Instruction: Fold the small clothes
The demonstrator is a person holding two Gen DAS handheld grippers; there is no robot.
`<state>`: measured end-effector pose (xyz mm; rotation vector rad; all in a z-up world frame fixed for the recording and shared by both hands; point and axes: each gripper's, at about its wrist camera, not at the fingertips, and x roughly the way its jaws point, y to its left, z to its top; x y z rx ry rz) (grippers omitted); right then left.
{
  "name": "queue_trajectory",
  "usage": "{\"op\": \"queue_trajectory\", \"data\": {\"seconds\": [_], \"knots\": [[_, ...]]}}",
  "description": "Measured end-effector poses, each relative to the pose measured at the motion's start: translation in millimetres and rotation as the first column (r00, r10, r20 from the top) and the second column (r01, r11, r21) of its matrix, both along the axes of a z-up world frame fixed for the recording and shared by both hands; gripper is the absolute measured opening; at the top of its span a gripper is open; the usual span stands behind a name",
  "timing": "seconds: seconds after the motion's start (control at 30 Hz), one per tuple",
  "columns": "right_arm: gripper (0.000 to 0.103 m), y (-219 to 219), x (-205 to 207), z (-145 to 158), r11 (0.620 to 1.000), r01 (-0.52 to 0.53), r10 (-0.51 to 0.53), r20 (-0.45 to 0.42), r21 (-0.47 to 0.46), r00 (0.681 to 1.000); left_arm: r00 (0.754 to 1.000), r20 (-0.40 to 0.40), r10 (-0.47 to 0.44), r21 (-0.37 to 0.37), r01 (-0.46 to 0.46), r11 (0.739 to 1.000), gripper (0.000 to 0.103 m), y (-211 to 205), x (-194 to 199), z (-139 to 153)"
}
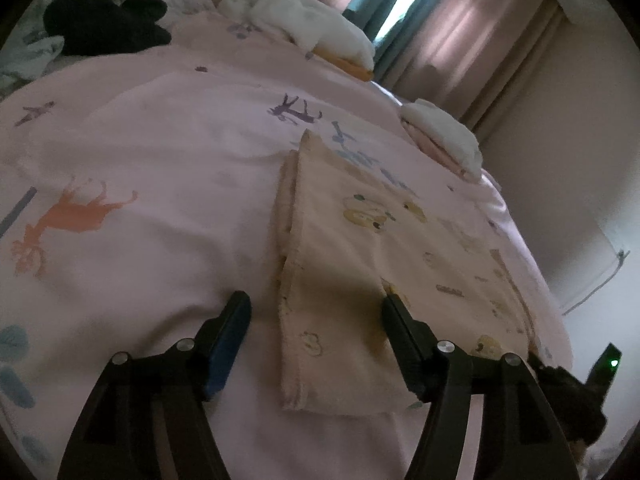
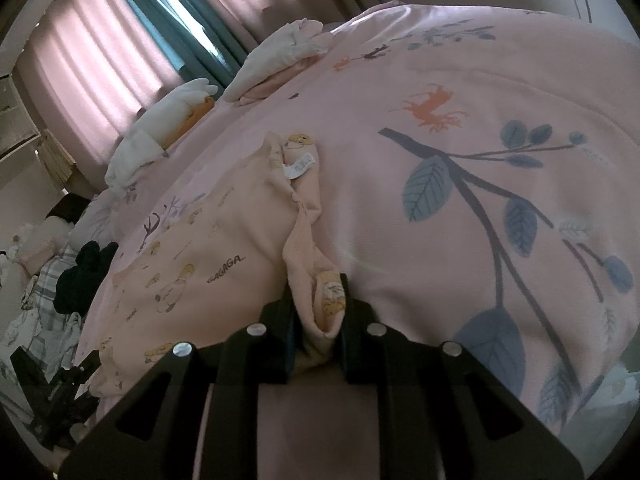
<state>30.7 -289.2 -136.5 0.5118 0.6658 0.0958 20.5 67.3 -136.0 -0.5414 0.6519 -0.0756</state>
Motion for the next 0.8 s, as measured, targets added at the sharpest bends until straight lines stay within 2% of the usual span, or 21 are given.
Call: {"op": "queue_trajectory", "data": {"seconds": [0.2, 0.3, 0.33, 0.37, 0.4, 0.47, 0.5, 0.6, 0.67, 0.73, 0.8], "knots": [[0.016, 0.3, 0.1, 0.8, 1.0, -0.009, 0.009, 0.005, -0.006, 1.0, 0.99, 0.001, -0.141, -0.122, 0.141, 0.983, 0.067, 6.7, -2.6, 0.2], [0.016, 0.9, -0.1, 0.8, 1.0, -0.011, 0.011, 0.007, -0.008, 1.0, 0.98, 0.013, -0.197, -0.237, 0.195, 0.952, 0.065, 14.3, -3.7, -1.5], [0.016, 1.5, -0.4, 0.9, 1.0, -0.012, 0.012, 0.007, -0.01, 1.0, 0.978, 0.014, -0.21, -0.26, 0.206, 0.943, 0.062, 16.0, -3.6, -2.1], [0.016, 1.7, -0.3, 1.0, 1.0, -0.014, 0.014, 0.008, -0.012, 1.0, 0.975, 0.008, -0.221, -0.284, 0.214, 0.934, 0.055, 18.8, -3.4, -3.6], [0.016, 1.9, -0.1, 1.1, 1.0, -0.015, 0.016, 0.008, -0.013, 1.0, 0.977, -0.001, -0.214, -0.291, 0.205, 0.935, 0.043, 20.8, -3.2, -5.1], [0.016, 1.5, -0.1, 1.0, 1.0, -0.015, 0.015, 0.01, -0.009, 1.0, 0.983, -0.03, -0.183, -0.315, 0.164, 0.935, 0.029, 27.2, -3.0, -11.7], [0.016, 1.4, -0.4, 0.7, 1.0, -0.01, 0.01, 0.012, -0.003, 1.0, 0.982, -0.035, -0.183, -0.326, 0.162, 0.931, 0.026, 29.6, -2.2, -13.6], [0.017, -0.2, -0.2, -0.3, 1.0, -0.001, 0.001, 0.019, 0.027, 1.0, 0.975, -0.01, -0.223, -0.398, 0.201, 0.895, 0.025, 35.6, -1.6, -15.9], [0.024, -3.8, -0.2, -1.4, 0.996, -0.004, 0.002, 0.028, 0.084, 1.0, 0.967, 0.007, -0.256, -0.423, 0.235, 0.875, 0.025, 33.6, 1.4, -18.9], [0.034, -6.5, -1.1, -1.7, 0.989, -0.019, 0.013, 0.04, 0.146, 0.999, 0.967, 0.008, -0.254, -0.406, 0.235, 0.883, 0.025, 28.9, 4.1, -20.2], [0.056, -6.8, -1.5, 0.0, 0.975, -0.058, 0.044, 0.069, 0.212, 0.997, 0.964, 0.028, -0.266, -0.377, 0.256, 0.89, 0.025, 24.0, 6.2, -18.5]]}}
